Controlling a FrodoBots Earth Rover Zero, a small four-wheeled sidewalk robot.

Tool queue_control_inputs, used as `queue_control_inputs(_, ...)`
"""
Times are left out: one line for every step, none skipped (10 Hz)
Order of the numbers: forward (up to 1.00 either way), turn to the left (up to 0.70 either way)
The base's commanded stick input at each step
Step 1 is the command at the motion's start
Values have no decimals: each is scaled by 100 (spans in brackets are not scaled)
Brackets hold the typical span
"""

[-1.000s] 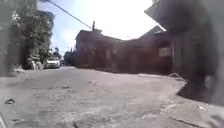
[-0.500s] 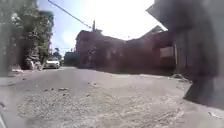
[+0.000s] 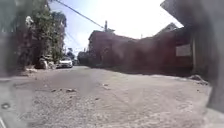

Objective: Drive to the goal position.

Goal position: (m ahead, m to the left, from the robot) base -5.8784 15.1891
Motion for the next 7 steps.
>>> queue_control_inputs(100, 52)
queue_control_inputs(100, 52)
queue_control_inputs(100, 52)
queue_control_inputs(100, 52)
queue_control_inputs(100, 52)
queue_control_inputs(100, 52)
queue_control_inputs(100, 23)
